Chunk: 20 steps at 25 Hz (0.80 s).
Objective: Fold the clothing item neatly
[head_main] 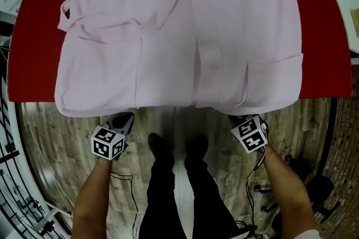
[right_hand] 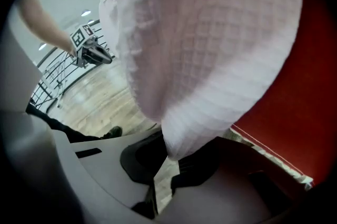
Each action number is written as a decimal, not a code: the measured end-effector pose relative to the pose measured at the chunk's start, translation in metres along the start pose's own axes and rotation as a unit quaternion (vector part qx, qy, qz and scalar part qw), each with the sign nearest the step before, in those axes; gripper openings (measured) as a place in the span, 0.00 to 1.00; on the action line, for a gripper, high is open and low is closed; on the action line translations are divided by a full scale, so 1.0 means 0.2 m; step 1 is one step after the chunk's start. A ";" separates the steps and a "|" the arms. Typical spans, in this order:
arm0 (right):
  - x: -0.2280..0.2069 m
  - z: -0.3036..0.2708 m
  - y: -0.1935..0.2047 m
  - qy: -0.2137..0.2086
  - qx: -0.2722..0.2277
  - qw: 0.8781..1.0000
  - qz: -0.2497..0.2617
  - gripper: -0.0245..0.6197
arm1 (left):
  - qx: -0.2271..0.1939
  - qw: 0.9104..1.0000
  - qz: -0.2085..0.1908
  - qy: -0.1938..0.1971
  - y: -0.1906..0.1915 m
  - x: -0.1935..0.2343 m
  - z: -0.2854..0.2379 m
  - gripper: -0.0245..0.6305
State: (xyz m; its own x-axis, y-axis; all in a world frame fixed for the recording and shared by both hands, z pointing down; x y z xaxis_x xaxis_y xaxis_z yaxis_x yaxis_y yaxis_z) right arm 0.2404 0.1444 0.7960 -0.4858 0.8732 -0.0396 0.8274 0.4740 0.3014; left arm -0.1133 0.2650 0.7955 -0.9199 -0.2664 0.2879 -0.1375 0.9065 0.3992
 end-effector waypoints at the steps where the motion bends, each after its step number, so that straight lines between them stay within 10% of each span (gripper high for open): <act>1: 0.00 0.01 0.01 0.002 -0.001 1.000 0.000 0.08 | -0.003 1.000 0.005 -0.016 0.01 0.03 0.01 0.04; 7: -0.03 0.01 0.02 0.021 -0.005 1.000 0.016 0.08 | -0.032 0.996 0.012 -0.085 0.00 0.27 0.11 0.50; 13: -0.06 0.01 0.00 0.032 0.000 0.999 0.038 0.08 | -0.029 0.990 -0.131 -0.049 -0.18 0.22 0.10 0.53; 19: -0.08 -0.01 -0.02 0.035 0.004 0.998 0.044 0.08 | -0.033 0.986 -0.166 0.008 -0.30 0.08 -0.01 0.52; 20: -0.08 -0.01 -0.02 0.033 0.006 0.998 0.044 0.08 | -0.027 0.985 -0.168 0.015 -0.29 0.05 -0.03 0.37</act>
State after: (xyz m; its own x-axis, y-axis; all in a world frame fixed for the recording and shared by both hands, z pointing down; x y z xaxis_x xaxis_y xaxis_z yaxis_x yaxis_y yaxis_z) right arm 0.2437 0.1289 0.7972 -0.4280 0.9024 0.0495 0.8710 0.3973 0.2890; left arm -0.1129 0.2074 0.7800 -0.8148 -0.5583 0.1563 -0.4121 0.7474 0.5210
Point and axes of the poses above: the fingertips, and each gripper's own axes: z backward along the fingers, x to its left, y out of its underside, the point moved 3 cm from there along z, backward along the fingers, and after that the axes turned 11 degrees about x, right-handed, at the moved point
